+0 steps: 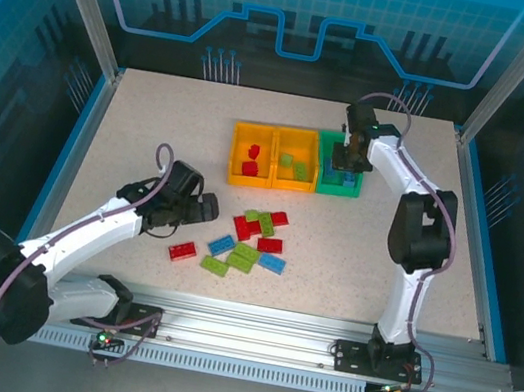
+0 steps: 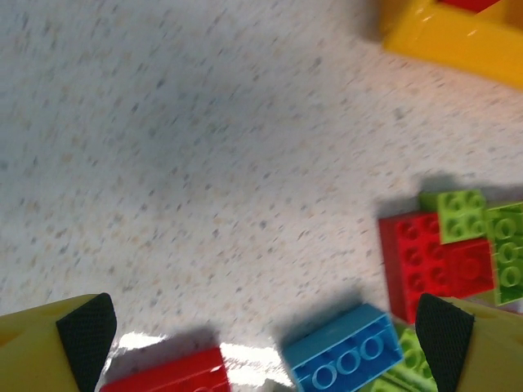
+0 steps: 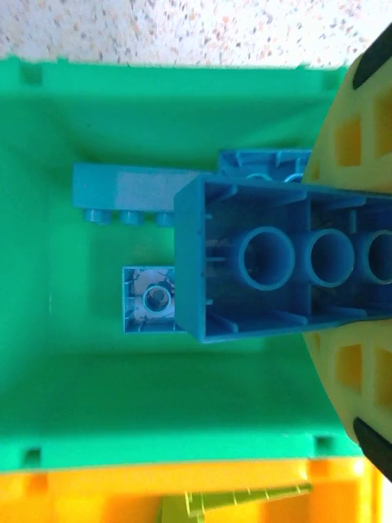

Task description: Sort the legos into containers by color

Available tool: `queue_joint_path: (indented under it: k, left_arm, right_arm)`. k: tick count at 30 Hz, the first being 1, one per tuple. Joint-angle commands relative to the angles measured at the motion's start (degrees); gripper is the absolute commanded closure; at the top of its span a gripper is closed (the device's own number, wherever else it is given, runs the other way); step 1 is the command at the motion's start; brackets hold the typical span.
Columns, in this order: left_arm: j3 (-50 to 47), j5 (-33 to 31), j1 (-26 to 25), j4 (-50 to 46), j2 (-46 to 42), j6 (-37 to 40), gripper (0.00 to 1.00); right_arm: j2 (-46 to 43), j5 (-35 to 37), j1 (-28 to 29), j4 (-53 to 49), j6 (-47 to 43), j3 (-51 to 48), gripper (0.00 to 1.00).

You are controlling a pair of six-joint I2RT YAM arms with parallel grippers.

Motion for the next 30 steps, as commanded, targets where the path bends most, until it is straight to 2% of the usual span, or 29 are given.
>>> queue_joint_path:
  k: [1,5,13,19,30]
  left_arm:
    - [-1.9,-0.53,0.19,-5.05,-0.67,-5.31,0.01]
    - [-2.65,-0.45,0.08,-8.47,0.53,-7.68,0.01]
    - [-6.5,2.82,-1.2,-9.72,0.31,-13.47,0.01]
    - [-7.15,3.96,-3.98,-7.87,2.64,-15.38,0.01]
    - [-7.8,5.45,-4.33,-4.2,8.42,-14.88,0.04]
  right_arm:
    - [3.3,2.28,-0.47,-4.48,-0.86,4.86,0.71]
    - [4.44,3.22,-0.78,-4.4,-0.27,5.84,0.63]
    - [1.02,0.5,-0.81,-3.67,0.65,4.33,0.3]
    - [-1.21,-0.47,-0.65,-3.01,1.62,3.35,0.26]
    - [-8.21,-1.8,-0.72,-0.11,2.11,-0.95,0.19]
